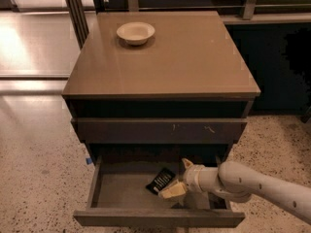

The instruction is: Pick rxbar chocolate from middle drawer and place on counter

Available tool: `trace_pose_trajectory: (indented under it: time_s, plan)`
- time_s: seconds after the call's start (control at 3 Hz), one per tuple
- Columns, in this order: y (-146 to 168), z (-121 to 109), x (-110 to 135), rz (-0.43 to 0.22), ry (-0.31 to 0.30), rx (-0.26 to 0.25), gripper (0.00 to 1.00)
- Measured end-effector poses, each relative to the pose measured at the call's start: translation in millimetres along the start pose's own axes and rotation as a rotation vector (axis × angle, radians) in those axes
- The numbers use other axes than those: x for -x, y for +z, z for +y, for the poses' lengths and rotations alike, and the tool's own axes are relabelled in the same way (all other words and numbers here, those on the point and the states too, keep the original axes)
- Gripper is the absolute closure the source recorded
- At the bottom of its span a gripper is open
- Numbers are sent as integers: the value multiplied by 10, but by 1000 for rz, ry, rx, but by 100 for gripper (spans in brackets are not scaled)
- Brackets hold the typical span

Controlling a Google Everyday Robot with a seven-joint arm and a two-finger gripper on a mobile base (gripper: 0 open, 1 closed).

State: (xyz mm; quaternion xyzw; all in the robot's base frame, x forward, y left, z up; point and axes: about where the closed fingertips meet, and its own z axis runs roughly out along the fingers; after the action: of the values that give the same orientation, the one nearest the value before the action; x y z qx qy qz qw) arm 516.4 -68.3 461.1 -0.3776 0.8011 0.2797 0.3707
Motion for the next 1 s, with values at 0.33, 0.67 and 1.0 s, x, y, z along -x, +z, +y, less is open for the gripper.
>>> trace_pose_trajectory:
  time_s: [0.33,0.67,1.0]
  plan:
    - [165,-108,-111,-4,13,-26,0]
    - [513,-147,-349,17,44,-14,0]
    - [546,-128,-353,20,43,-8,0]
